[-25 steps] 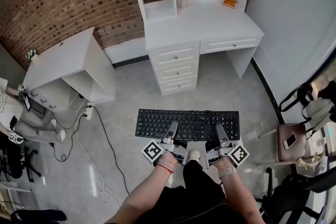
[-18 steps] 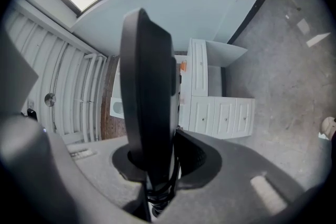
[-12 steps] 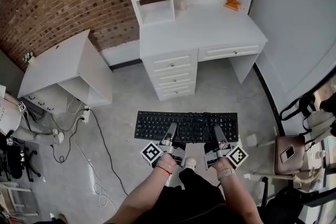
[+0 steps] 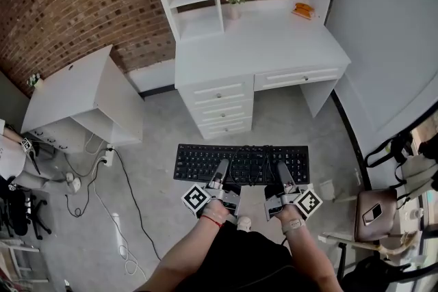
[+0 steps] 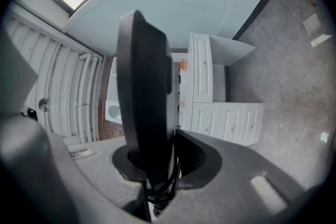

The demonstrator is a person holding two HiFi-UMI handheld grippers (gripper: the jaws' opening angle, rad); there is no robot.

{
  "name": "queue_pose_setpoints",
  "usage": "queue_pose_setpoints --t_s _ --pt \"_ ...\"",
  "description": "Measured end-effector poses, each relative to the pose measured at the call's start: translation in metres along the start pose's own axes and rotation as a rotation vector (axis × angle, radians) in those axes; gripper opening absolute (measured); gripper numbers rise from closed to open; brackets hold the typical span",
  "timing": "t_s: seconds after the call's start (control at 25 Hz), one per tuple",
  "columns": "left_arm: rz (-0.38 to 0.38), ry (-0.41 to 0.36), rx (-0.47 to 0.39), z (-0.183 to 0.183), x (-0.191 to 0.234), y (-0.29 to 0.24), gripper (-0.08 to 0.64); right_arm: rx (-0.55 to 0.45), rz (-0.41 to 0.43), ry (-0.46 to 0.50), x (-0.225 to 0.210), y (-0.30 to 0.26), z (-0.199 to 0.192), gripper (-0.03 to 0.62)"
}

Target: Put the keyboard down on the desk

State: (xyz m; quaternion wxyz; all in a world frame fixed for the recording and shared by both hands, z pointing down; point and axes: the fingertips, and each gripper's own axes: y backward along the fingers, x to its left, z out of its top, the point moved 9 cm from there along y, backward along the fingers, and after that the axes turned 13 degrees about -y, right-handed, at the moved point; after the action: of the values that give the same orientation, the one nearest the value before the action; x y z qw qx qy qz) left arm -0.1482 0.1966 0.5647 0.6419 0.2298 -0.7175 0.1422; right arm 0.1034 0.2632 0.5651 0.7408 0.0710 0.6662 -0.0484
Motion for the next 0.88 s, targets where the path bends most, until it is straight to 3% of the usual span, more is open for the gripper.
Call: queue_pose_setpoints --t_s 0.48,0.88 --pt "0.014 0.013 0.011 0.007 0.007 -0.052 0.055 0.002 -0.009 -0.010 -0.001 -0.043 0.027 0.080" --pt "0.010 0.025 0.007 0.034 0.026 -0.129 0.055 0.009 -0.016 -0.009 -0.004 -0.123 0.055 0.080"
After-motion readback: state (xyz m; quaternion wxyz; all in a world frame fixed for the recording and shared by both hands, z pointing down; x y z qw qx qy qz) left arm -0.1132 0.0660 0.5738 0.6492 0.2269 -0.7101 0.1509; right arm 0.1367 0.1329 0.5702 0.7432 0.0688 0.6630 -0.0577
